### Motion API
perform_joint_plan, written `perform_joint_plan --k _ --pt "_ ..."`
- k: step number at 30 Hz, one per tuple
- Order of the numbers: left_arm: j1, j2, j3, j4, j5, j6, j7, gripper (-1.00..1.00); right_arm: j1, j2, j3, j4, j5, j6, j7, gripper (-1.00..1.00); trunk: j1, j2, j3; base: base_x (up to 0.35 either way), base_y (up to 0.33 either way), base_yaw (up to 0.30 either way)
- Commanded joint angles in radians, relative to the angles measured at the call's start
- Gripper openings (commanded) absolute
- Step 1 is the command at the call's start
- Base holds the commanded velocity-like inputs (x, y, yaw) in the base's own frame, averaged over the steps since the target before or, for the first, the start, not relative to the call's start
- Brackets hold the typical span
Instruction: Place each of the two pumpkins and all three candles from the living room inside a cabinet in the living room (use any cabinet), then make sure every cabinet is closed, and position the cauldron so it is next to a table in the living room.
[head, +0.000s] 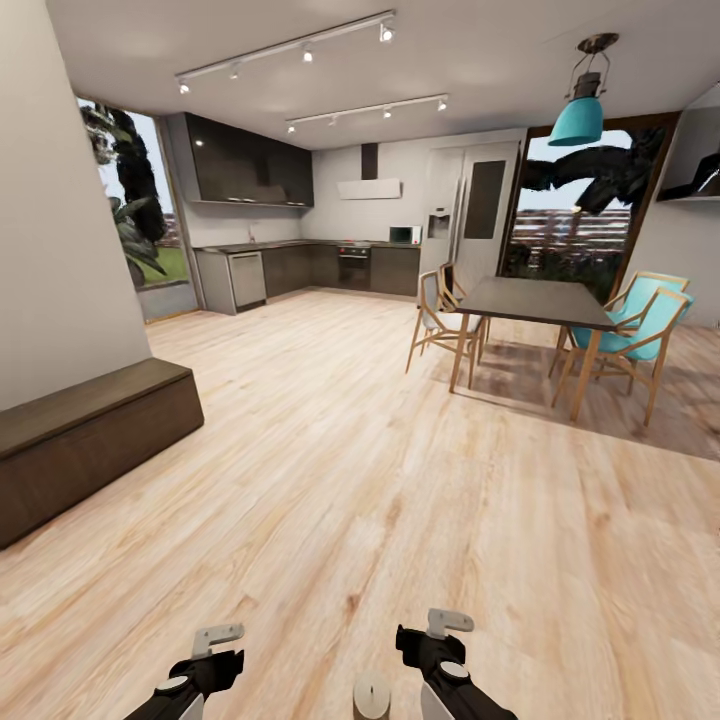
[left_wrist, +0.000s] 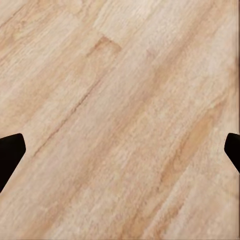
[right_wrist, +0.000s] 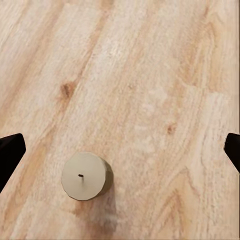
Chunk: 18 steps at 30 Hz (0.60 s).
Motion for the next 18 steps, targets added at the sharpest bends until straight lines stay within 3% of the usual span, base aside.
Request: perform_joint_plan --k 1,12,18 --pt "0.000 0.000 -0.007 0.000 0.009 -0.003 0.004 1.00 -0.001 0.000 0.008 0.001 -0.011 -0.005 -0.005 1.00 0.000 0.000 -0.001 0.019 -0.023 -0.131" --pt "0.000 0.000 -0.007 0.000 0.010 -0.003 0.004 1.00 -0.001 0.000 0.008 0.001 -0.011 -0.005 0.002 1.00 0.000 0.000 -0.001 0.045 -0.036 -0.124" --pt "0.000 0.000 -0.007 0.000 0.009 -0.003 0.004 1.00 -0.001 0.000 0.008 0.001 -0.011 -0.005 0.002 1.00 0.000 0.000 -0.001 0.015 -0.020 -0.211"
